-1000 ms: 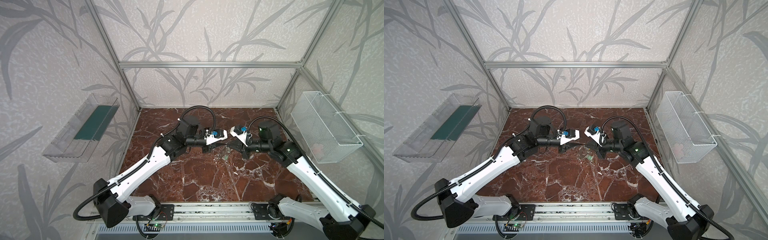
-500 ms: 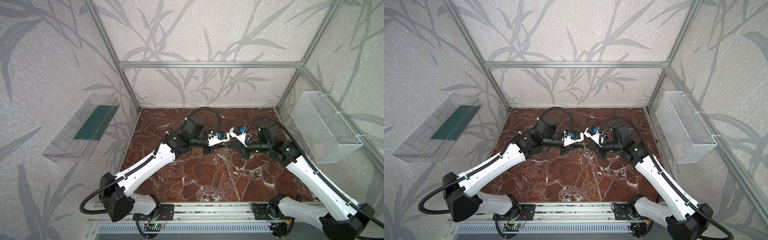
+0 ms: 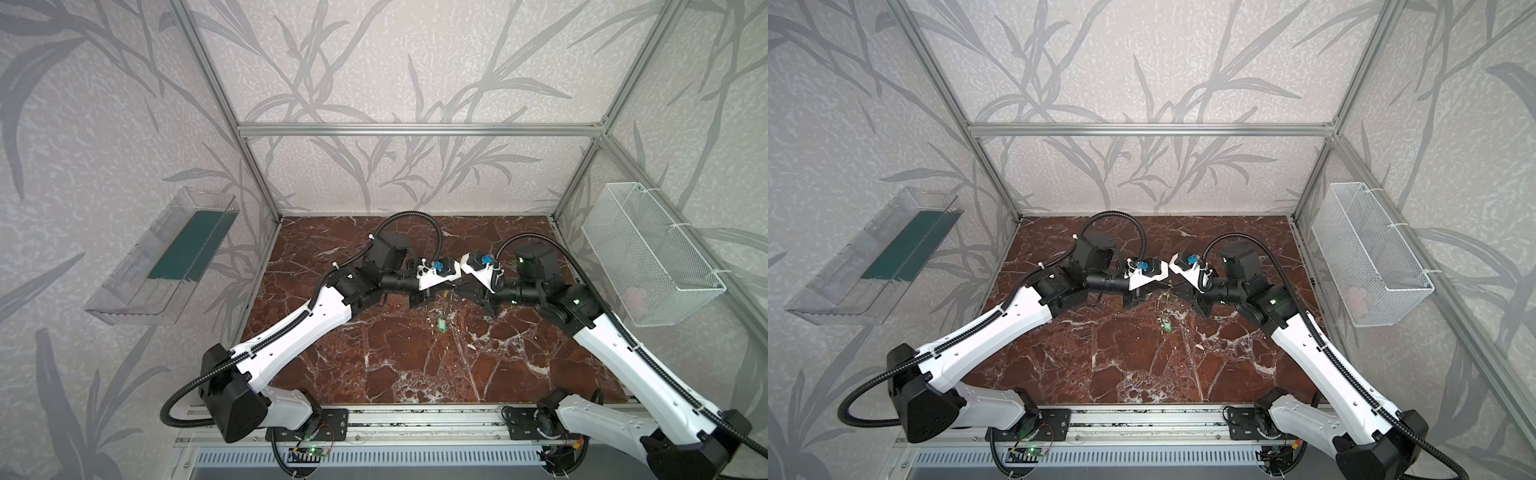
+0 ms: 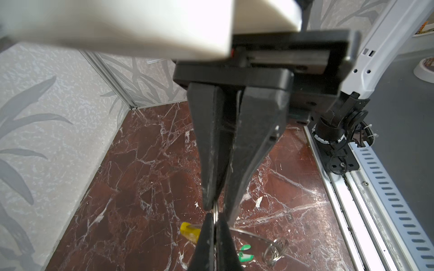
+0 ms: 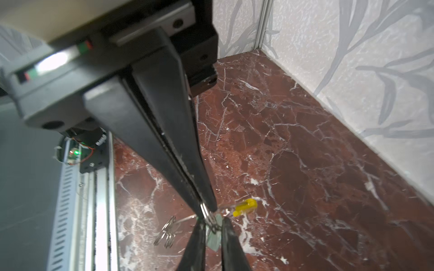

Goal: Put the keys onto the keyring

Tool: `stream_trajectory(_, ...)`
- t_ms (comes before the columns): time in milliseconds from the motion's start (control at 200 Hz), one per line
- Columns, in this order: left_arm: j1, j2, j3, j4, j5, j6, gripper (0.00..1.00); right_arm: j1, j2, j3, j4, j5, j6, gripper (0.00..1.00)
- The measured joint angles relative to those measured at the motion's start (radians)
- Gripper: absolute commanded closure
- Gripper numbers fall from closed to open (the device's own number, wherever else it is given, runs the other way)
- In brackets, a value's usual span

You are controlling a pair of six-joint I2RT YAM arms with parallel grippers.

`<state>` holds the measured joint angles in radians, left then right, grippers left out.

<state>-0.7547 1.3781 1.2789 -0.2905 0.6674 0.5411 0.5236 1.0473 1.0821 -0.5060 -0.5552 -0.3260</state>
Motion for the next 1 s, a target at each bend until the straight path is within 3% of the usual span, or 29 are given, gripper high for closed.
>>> stream_trajectory(305, 0.004, -0.009, -0.059, 0.192, 0.036, -0.116, 1.00, -0.100, -0.238, -0.322, 0.264, -0.038, 0.117, 0.67)
stream_trajectory(705, 0.008, -0.014, -0.081, 0.320, 0.059, -0.202, 1.00, -0.100, -0.188, -0.337, 0.500, -0.111, 0.243, 0.67)
stream_trajectory(765, 0.008, -0.015, -0.085, 0.330, 0.060, -0.207, 1.00, -0.100, -0.181, -0.337, 0.512, -0.111, 0.247, 0.70)
stream_trajectory(1005, 0.008, -0.015, -0.086, 0.355, 0.074, -0.229, 1.00, -0.099, -0.159, -0.337, 0.517, -0.103, 0.229, 0.98)
